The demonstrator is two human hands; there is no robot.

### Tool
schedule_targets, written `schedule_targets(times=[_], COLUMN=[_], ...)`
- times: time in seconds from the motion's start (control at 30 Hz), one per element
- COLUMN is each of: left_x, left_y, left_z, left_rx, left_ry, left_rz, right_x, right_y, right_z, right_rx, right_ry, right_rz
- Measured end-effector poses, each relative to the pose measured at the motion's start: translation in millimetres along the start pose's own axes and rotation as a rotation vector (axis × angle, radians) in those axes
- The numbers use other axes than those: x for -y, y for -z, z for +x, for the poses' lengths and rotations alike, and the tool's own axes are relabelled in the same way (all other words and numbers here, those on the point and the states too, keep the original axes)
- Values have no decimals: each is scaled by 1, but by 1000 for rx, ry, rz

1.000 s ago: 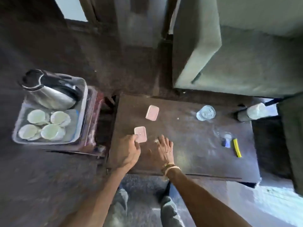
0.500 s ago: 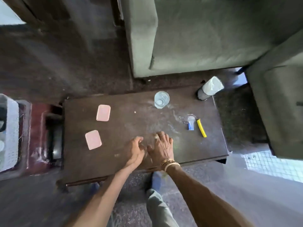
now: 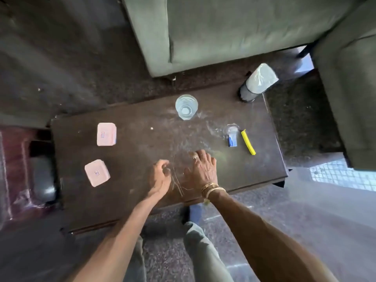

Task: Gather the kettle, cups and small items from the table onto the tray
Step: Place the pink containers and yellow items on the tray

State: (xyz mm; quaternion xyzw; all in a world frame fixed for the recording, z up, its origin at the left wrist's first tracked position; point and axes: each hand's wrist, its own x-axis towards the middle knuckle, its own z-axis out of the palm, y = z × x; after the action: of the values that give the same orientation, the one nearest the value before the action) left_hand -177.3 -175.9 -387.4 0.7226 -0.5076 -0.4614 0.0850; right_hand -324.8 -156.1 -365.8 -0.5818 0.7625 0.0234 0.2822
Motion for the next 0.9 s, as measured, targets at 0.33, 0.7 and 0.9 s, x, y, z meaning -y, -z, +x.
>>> schedule_targets(times=[0.33,0.7,0.9], left_x=[50,130,142], left_y=[101,208,207], left_z=[15,51,60], left_rx=[-349,-439,-342], left_ry=[-36,90,184], left_rz=[173,217,224], right_x=[99,240,282], right_y=[-44,-75,-92], right_z=[41,78,97], right_rx=[63,60,-10], right_ry=[115,207,133], right_rz=[15,36,105])
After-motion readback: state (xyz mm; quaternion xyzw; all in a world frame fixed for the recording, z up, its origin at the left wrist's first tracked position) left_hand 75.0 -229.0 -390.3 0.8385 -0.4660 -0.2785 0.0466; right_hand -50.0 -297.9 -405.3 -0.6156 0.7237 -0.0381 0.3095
